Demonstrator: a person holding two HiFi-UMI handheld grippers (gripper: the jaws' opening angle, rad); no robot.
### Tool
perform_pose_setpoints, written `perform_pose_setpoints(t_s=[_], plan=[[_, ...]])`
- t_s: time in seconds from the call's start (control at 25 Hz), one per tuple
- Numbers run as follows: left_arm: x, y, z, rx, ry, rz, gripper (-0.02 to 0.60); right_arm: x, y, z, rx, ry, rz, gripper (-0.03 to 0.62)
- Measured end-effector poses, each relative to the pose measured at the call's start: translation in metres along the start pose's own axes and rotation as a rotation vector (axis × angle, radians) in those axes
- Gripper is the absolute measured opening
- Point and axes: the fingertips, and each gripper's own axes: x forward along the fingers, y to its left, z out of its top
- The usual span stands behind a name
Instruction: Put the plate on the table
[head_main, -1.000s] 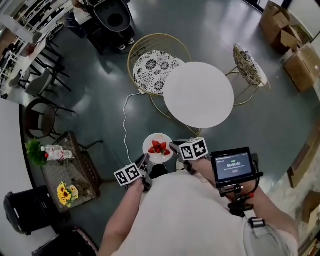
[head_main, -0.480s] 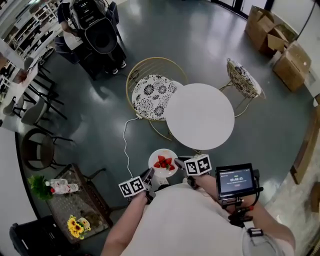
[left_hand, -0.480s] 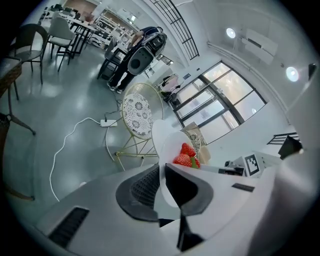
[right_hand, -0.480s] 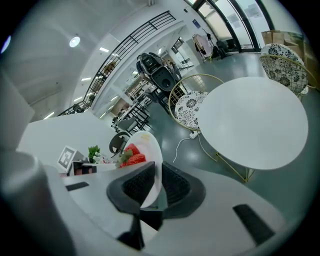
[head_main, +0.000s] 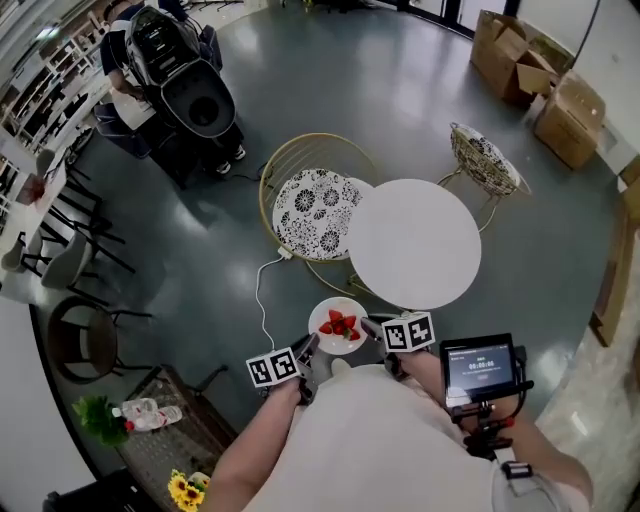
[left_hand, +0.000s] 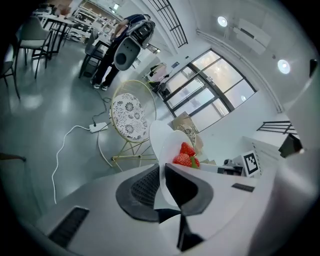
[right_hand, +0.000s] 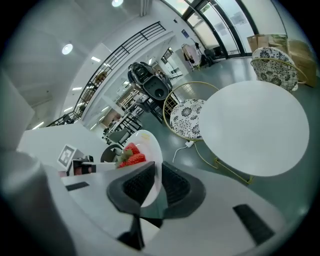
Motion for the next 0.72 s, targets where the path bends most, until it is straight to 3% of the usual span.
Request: perform_pose_setpoints(t_s=[0.28,0.56,0.72], plan=[[0.018,0.003,0.004,0.079,0.136,-0.051,0.041,0.000,-0.014,-0.008,0.078,-0.066,-0.070,0.048],[0.046,-0.010,0.007,0.121,0.197,-0.084,0.040,-0.014,-0.036,-0.001,0.114,-0.114,-0.115,0.048],[0.083,-0.029,0.025,0.129,0.216,-0.079,0.040,-0.025,-0.068,0.027,0.133,-0.124,-0.125,0.049]])
